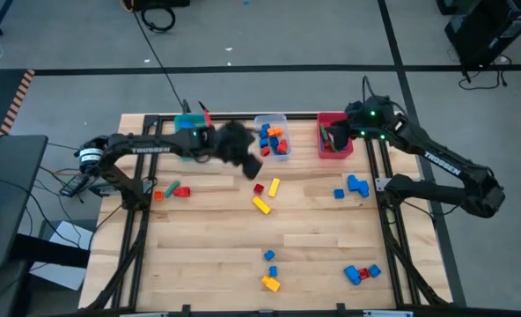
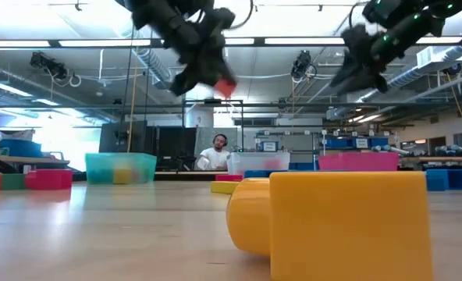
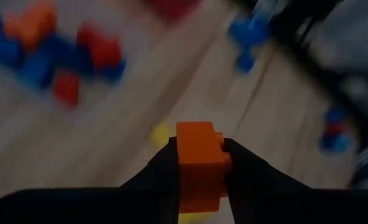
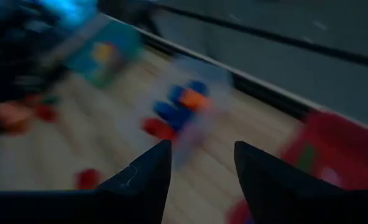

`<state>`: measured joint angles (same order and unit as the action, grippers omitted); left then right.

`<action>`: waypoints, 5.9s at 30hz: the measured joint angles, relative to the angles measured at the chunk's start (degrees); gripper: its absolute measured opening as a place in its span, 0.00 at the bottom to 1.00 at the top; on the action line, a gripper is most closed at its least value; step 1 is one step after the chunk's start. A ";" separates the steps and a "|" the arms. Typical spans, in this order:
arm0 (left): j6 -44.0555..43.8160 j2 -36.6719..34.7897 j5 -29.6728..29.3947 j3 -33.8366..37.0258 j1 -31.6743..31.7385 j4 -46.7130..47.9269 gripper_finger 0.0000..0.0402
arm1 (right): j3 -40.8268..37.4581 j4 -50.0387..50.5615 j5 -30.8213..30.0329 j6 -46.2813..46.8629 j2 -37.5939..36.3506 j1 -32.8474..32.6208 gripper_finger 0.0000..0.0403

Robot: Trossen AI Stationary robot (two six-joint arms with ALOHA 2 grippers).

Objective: Sort blocks by size
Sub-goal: Put the orange 4 stud game piece into the transparent bin, then put the blue 4 stud game piece into the transparent bin

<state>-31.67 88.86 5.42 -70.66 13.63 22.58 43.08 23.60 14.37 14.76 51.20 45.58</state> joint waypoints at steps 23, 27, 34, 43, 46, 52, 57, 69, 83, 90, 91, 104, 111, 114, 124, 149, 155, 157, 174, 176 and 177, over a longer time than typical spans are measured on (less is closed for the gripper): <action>-19.78 0.00 14.75 -3.47 6.27 -22.03 0.25 | 0.01 -43.00 -0.23 -26.74 12.23 -26.39 0.57; -20.41 0.00 14.85 -3.47 6.27 -23.06 0.25 | 0.01 -46.60 -1.78 -30.20 15.44 -28.54 0.65; -21.30 0.00 15.51 -3.47 6.24 -23.25 0.25 | 0.01 -52.31 -7.15 -35.18 19.25 -30.51 0.75; -21.30 0.00 15.73 -3.47 6.13 -23.26 0.25 | 0.01 -53.31 -7.49 -35.95 21.45 -30.47 0.75; -21.26 0.00 15.73 -3.47 5.92 -23.86 0.25 | 0.03 -54.10 -8.38 -35.96 21.79 -30.37 0.73; -21.17 0.00 15.73 -3.43 5.81 -24.49 0.25 | 0.03 -54.00 -8.85 -35.95 21.86 -30.35 0.66; -20.82 0.00 15.72 -3.27 5.80 -24.49 0.25 | 0.03 -54.42 -8.85 -35.95 21.86 -30.35 0.60; -19.81 0.00 15.72 -3.27 5.76 -24.38 0.27 | 0.03 -54.32 -8.85 -35.76 21.86 -30.35 0.43; -16.28 0.00 12.07 -3.27 5.68 -24.47 0.36 | 0.03 -54.32 -9.17 -35.20 21.86 -30.31 0.42; -12.09 0.00 9.62 -3.27 5.96 -24.53 0.41 | 0.03 -54.14 -12.54 -35.15 21.69 -30.11 0.42; -10.72 0.00 9.42 -3.27 6.15 -24.59 0.42 | 0.03 -53.96 -13.14 -34.84 21.52 -29.84 0.42; 2.99 0.00 9.49 -3.32 12.16 -22.12 0.42 | 0.07 -46.75 -14.21 -17.02 20.15 -26.17 0.42; 18.17 -2.01 5.47 -5.62 15.26 -3.40 0.42 | 5.90 -30.34 -14.73 -9.25 21.55 -24.60 0.42; 22.70 -3.89 -0.70 -5.57 15.40 2.32 0.42 | 12.96 -21.26 -15.21 -8.19 24.92 -24.04 0.42; 25.46 -14.76 -3.54 3.77 12.15 -0.61 0.42 | 38.81 7.24 -14.94 -1.21 45.66 -20.06 0.42; 16.42 -42.51 -10.96 25.14 5.37 0.10 0.39 | 50.79 16.41 -10.27 8.26 66.73 -16.61 0.54; 17.77 -42.42 -10.91 25.14 5.37 3.05 0.39 | 50.79 16.48 -10.55 11.21 66.28 -16.48 0.58; 18.00 -42.42 -10.91 25.14 5.37 3.63 0.39 | 50.76 17.92 -10.56 12.40 65.59 -16.45 0.58; 18.02 -42.42 -10.93 25.14 3.87 8.24 0.39 | 50.72 29.33 -28.66 12.25 48.14 -28.42 0.51; 17.98 -42.41 -11.30 25.14 2.07 7.93 0.39 | 50.54 30.28 -29.53 12.21 46.26 -30.47 0.51; 17.94 -42.37 -11.81 25.14 0.97 7.74 0.39 | 49.83 30.12 -30.21 12.25 45.09 -31.46 0.50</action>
<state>-13.73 46.49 -6.39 -45.52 14.61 30.32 92.91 53.71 -15.84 27.01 96.28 14.11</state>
